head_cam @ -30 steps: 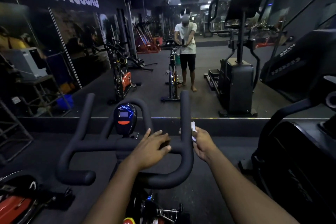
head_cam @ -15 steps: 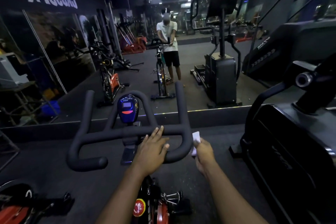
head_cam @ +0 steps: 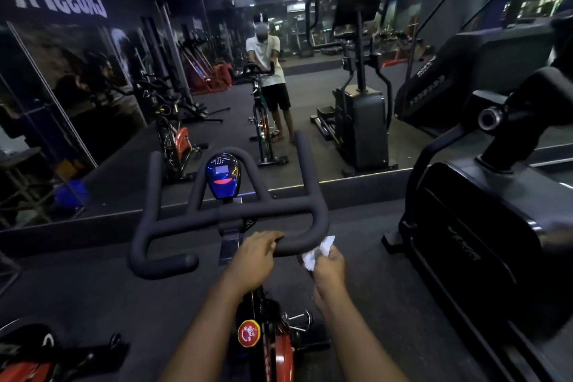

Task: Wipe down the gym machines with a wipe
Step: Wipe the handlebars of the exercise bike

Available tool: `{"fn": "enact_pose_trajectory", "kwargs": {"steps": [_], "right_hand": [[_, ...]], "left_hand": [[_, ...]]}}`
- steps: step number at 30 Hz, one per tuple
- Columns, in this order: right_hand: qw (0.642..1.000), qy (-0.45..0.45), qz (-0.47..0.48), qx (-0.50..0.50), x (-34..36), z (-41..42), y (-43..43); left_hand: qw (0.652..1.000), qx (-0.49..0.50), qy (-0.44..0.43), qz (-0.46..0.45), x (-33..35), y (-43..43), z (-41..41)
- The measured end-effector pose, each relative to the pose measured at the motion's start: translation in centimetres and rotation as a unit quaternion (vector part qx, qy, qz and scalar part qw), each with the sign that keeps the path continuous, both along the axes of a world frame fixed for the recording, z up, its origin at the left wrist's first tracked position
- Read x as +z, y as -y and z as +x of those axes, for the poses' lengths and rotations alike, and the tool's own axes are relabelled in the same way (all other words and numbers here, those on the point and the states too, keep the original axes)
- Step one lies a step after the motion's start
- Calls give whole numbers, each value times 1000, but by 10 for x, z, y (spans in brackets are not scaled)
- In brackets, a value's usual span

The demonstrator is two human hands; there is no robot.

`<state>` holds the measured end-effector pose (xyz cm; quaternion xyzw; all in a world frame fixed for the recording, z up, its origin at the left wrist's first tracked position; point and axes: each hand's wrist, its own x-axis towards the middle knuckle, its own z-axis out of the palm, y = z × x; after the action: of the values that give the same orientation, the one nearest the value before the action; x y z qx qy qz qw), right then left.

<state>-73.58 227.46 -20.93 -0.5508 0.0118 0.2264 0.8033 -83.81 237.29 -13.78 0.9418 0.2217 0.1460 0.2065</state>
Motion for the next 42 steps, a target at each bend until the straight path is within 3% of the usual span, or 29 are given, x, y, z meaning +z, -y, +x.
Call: {"fn": "enact_pose_trajectory", "kwargs": {"steps": [3, 7, 11, 15, 20, 26, 28, 30, 31, 33, 34, 38, 42], "right_hand": [[998, -51, 44, 7, 13, -20, -17], [994, -68, 35, 76, 15, -29, -3], [989, -60, -83, 111, 29, -8, 15], [983, 29, -180, 17, 52, 22, 21], [944, 210, -256, -12, 83, 31, 7], [847, 369, -381, 15, 110, 59, -25], [832, 429, -351, -5, 111, 69, -31], [797, 514, -314, 43, 105, 80, -38], [749, 561, -336, 108, 99, 83, -39], [618, 628, -419, 218, 82, 85, -43], [587, 635, -439, 243, 74, 84, -46], [602, 632, -432, 226, 68, 75, -62], [578, 660, -415, 241, 73, 68, -64]], "left_hand": [[1000, 2, -5, -20, 3, -2, -5], [999, 9, -10, -47, 7, -4, -5], [998, 20, -21, -52, 11, -6, -3], [998, 28, -21, -54, 16, -7, 1], [997, 29, -25, -62, 21, -18, 5], [994, 76, 76, -16, 25, -35, 15], [996, 75, 53, -8, 27, -39, 17], [997, 67, 22, -7, 24, -46, 20], [998, 64, 16, -3, 21, -49, 21], [998, 61, 12, 5, 15, -55, 22], [998, 62, 13, 10, 12, -58, 23], [996, 75, 34, 32, 7, -64, 24], [996, 78, 36, 29, 8, -72, 24]]}}
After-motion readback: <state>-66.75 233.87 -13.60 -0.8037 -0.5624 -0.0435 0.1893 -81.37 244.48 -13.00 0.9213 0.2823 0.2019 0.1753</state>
